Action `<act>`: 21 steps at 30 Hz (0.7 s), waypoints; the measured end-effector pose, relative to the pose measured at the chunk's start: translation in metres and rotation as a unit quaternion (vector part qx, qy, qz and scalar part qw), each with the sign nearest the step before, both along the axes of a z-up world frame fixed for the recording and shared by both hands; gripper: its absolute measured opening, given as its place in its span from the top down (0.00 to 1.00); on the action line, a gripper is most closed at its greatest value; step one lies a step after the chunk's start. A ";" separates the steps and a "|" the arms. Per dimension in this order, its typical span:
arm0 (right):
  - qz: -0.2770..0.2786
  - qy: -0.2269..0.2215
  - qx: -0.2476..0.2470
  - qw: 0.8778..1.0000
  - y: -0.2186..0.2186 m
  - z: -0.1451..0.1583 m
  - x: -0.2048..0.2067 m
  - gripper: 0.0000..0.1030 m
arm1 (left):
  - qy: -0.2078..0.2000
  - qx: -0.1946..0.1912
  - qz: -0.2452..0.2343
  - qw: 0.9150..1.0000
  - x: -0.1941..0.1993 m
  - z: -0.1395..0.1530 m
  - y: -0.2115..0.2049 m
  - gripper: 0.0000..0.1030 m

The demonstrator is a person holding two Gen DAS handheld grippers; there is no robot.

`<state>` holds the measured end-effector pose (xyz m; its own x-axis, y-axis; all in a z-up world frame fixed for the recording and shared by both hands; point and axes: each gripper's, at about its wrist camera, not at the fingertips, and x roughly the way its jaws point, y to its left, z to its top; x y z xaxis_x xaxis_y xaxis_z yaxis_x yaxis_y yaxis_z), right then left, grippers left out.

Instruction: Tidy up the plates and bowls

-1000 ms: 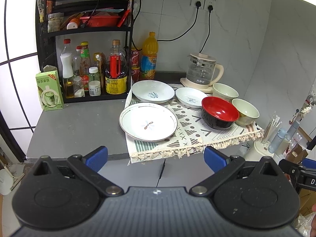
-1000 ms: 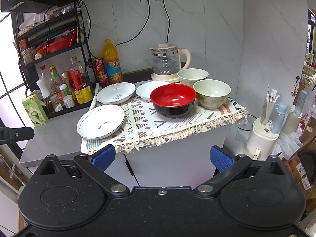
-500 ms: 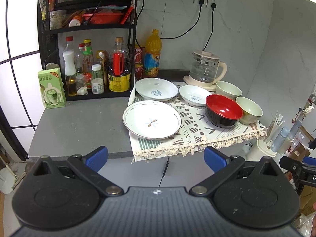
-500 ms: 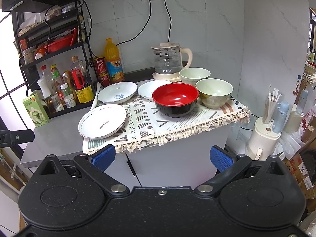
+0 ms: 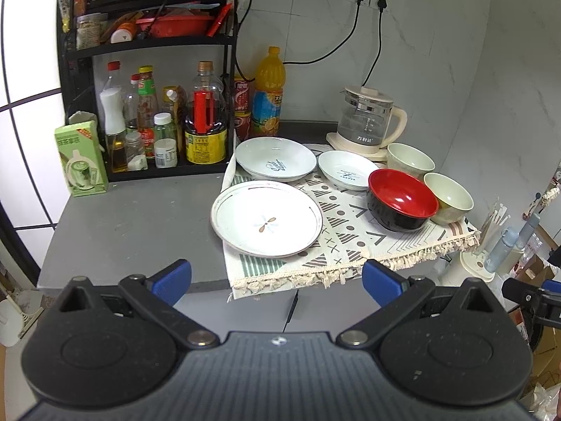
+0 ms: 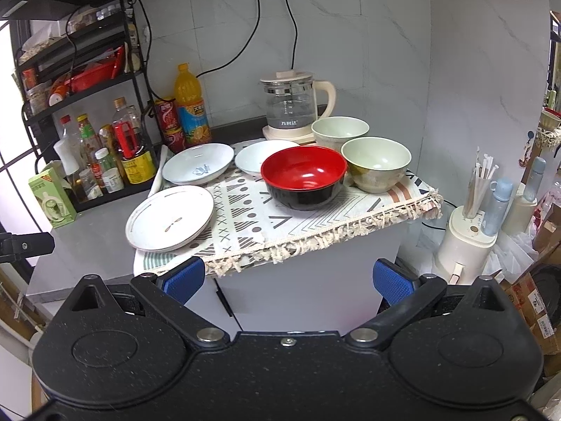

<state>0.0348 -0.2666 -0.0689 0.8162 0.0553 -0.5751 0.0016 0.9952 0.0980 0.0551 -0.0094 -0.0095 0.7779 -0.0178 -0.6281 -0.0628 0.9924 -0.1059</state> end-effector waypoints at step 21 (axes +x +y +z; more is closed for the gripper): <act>-0.021 0.018 0.016 0.999 -0.025 -0.007 0.113 0.00 | 0.027 0.004 -0.016 1.000 0.146 -0.010 -0.017 0.01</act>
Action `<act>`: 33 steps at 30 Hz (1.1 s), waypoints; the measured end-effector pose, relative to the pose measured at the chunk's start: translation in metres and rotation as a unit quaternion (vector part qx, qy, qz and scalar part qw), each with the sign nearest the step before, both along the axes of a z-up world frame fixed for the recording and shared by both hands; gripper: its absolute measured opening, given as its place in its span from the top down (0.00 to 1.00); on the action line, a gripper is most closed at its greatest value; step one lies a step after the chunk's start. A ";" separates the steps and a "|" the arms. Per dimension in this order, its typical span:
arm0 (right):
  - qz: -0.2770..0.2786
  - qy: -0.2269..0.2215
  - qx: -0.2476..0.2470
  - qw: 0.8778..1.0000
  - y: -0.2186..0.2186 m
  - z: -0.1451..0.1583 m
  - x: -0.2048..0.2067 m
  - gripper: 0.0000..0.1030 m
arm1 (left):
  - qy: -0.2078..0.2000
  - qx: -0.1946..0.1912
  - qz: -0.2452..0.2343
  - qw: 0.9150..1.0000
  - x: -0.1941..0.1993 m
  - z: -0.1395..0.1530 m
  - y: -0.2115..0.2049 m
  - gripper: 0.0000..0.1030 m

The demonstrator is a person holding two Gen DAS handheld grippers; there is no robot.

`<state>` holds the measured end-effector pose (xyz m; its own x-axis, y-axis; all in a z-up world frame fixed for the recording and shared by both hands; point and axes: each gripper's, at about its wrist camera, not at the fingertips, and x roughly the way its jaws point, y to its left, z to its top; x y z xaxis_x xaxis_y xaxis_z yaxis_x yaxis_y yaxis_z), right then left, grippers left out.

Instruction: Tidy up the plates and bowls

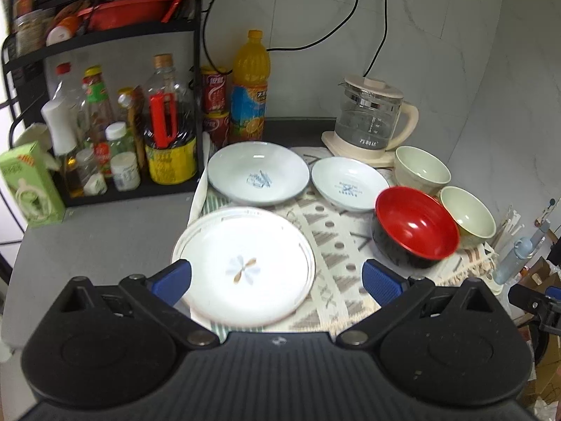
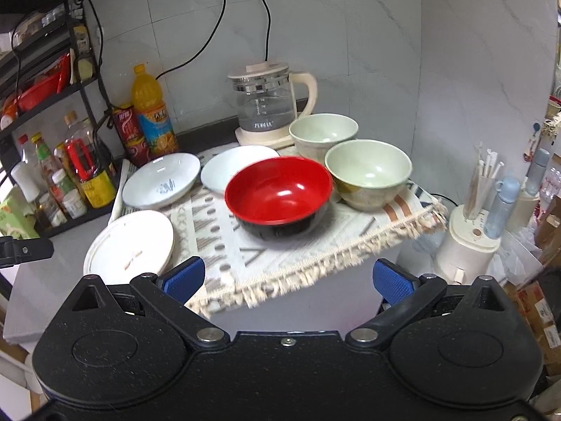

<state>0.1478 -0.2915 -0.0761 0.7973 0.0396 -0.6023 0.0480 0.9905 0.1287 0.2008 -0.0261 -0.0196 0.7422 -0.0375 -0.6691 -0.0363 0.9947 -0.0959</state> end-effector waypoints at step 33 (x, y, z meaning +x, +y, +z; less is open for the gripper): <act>-0.158 0.023 -0.008 0.987 -0.035 -0.024 0.122 0.00 | 0.061 -0.014 -0.135 0.989 0.179 -0.033 -0.060 0.01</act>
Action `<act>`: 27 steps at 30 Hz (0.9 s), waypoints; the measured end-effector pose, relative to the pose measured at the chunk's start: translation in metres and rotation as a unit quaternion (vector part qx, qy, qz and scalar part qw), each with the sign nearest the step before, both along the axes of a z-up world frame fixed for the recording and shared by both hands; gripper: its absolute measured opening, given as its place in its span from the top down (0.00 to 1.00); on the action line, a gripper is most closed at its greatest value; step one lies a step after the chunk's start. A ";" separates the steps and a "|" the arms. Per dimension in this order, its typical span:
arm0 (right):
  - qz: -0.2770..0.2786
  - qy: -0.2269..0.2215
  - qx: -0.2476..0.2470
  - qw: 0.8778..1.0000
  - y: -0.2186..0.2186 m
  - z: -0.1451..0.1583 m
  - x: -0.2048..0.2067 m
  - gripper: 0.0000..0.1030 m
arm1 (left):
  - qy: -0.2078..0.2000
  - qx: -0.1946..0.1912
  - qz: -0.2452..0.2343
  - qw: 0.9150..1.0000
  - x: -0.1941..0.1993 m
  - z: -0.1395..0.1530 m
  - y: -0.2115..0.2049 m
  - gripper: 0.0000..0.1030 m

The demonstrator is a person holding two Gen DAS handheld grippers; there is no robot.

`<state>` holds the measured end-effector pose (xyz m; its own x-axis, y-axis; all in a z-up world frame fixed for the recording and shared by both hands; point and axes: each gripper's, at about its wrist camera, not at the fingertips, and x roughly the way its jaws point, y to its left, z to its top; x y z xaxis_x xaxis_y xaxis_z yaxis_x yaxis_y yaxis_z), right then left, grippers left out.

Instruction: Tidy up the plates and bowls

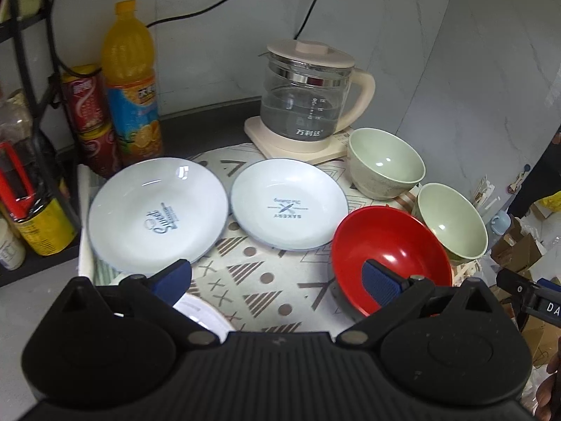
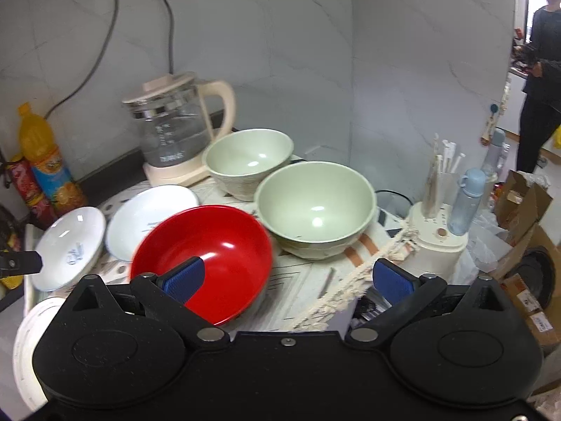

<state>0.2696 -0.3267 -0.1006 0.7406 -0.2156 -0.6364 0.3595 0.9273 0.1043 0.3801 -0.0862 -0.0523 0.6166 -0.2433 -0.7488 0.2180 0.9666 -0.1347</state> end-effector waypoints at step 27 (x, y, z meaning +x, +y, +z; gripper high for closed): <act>0.016 0.042 0.072 0.996 -0.120 -0.037 0.074 0.20 | 0.008 -0.040 -0.073 0.996 0.086 -0.026 -0.161 0.17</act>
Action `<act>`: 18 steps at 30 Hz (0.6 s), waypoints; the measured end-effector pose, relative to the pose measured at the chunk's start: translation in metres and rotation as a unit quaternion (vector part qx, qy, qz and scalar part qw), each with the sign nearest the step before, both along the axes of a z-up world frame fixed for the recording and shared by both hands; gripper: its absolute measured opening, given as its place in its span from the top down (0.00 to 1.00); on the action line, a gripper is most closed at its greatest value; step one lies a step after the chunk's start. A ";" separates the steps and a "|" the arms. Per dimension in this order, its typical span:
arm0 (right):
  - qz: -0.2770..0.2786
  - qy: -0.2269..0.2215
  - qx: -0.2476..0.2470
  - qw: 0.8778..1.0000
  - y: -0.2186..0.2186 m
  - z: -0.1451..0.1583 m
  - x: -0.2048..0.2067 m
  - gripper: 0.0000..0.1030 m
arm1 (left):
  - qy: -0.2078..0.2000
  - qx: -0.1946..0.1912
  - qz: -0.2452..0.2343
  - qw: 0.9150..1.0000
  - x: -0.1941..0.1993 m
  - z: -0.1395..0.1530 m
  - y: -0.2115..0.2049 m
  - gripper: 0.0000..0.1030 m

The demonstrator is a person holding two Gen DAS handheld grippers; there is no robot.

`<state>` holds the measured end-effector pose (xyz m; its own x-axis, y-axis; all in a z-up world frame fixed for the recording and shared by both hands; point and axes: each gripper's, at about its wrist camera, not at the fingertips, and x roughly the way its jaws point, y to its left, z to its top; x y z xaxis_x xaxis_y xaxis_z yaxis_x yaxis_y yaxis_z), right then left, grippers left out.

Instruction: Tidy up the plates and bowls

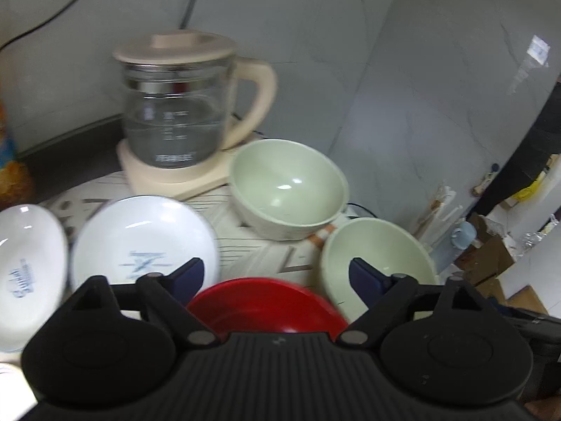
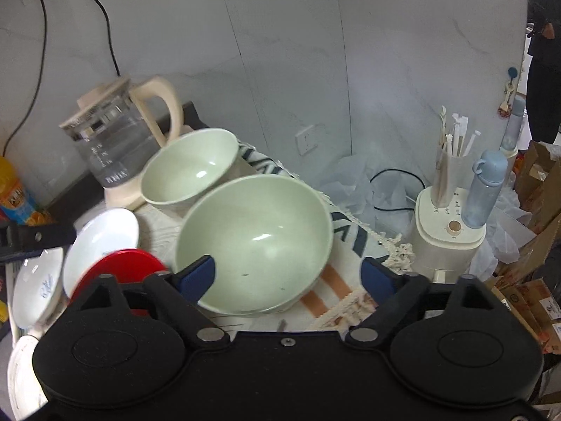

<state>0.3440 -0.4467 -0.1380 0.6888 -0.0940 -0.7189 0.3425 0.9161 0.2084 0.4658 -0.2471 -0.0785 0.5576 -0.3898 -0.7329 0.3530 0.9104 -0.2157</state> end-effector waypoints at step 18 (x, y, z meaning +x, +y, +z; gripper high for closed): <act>0.038 0.039 0.085 0.995 -0.040 -0.033 0.025 0.74 | 0.103 0.005 0.005 0.995 0.043 -0.050 -0.065 0.74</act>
<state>0.3692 -0.4872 -0.1713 0.6315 0.0838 -0.7709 0.2940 0.8941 0.3379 0.5092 -0.3119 -0.1289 0.3996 -0.3767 -0.8357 0.2939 0.9162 -0.2725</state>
